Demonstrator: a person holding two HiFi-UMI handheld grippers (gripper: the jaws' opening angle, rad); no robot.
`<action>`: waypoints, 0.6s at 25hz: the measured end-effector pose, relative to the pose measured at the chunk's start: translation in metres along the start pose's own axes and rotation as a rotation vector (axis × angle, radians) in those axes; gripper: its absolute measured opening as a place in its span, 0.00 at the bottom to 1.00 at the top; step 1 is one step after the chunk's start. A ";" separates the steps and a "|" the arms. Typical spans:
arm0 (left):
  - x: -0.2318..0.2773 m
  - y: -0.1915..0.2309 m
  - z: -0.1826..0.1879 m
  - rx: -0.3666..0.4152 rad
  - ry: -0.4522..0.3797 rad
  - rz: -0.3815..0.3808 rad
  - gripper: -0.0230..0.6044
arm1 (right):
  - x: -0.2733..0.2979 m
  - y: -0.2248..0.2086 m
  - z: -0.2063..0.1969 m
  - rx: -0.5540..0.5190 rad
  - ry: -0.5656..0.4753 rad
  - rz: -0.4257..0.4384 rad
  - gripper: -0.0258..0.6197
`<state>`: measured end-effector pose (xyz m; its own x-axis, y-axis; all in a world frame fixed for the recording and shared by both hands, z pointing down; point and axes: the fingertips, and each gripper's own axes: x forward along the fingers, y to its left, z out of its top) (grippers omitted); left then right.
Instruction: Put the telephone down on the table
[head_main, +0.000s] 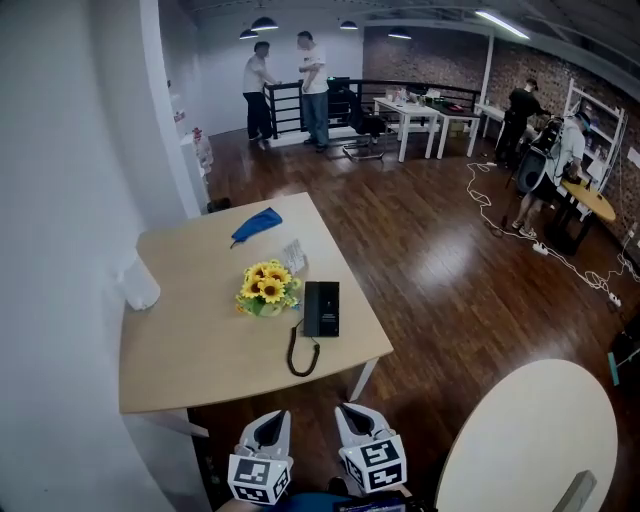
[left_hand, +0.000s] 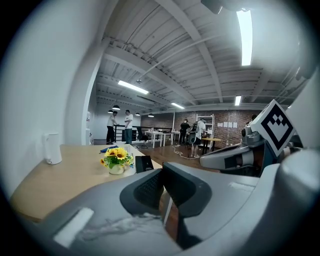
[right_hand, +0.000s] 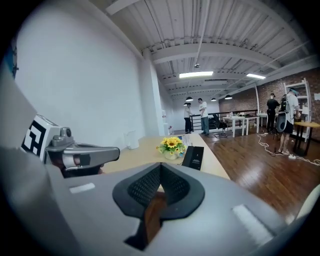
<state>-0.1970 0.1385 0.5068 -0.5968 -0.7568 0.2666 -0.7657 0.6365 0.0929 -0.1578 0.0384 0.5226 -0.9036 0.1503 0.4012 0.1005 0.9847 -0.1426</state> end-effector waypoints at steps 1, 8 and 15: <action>-0.002 0.003 -0.001 0.001 0.000 -0.010 0.06 | 0.000 0.005 -0.003 0.007 0.006 -0.012 0.03; -0.023 0.029 -0.019 -0.027 0.025 -0.053 0.06 | 0.004 0.043 -0.021 0.015 0.044 -0.102 0.03; -0.035 0.038 -0.018 -0.031 0.017 -0.102 0.06 | -0.006 0.054 -0.014 0.034 -0.021 -0.232 0.03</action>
<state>-0.2007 0.1919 0.5178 -0.5118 -0.8153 0.2708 -0.8143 0.5608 0.1498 -0.1409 0.0913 0.5247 -0.9093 -0.0818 0.4081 -0.1244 0.9891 -0.0789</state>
